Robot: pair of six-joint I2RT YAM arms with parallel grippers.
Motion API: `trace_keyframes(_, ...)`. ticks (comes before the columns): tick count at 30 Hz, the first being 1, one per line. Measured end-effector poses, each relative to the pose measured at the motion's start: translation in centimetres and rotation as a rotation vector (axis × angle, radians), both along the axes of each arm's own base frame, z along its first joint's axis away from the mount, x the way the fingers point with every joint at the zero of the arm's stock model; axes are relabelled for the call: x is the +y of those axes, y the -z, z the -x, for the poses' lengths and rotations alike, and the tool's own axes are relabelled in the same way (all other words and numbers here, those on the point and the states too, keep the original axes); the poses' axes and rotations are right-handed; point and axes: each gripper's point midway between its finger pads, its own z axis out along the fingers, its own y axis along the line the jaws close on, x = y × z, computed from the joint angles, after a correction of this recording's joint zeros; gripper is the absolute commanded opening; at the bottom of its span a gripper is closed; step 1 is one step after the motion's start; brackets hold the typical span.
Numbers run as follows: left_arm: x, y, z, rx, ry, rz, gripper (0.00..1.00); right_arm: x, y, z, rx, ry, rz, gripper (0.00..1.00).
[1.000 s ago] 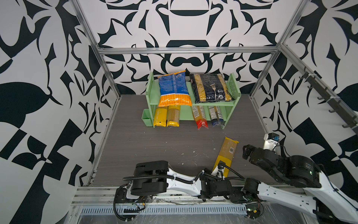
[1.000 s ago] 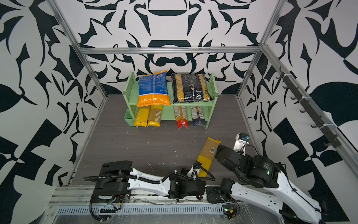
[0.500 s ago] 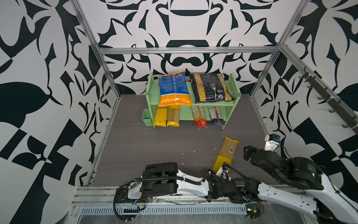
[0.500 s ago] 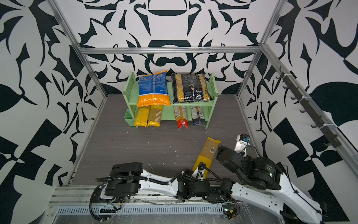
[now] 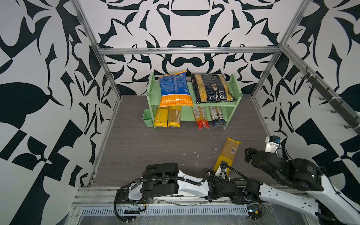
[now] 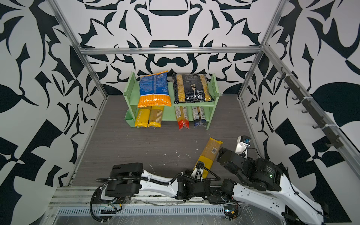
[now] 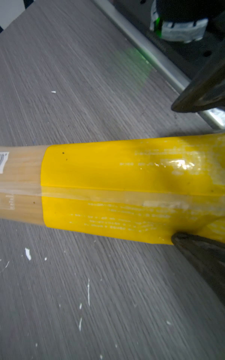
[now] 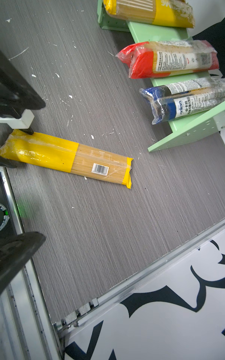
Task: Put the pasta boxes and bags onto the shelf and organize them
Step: 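Lower the left gripper onto the yellow end of the last pack and close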
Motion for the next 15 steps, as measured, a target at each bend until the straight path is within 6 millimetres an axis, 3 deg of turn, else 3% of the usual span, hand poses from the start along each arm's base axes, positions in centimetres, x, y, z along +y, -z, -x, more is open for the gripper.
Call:
trace_keyframes(10, 3.4, 0.7, -1.7, -0.078, -0.081, -0.066, 0.99, 0.1, 0.6, 0.1, 0.018, -0.005, 0.008, 1.0)
trace_keyframes(15, 3.9, 0.8, -1.8, -0.093, -0.076, -0.081, 0.99, 0.2, 0.8, 0.3, 0.028, -0.009, 0.006, 1.0)
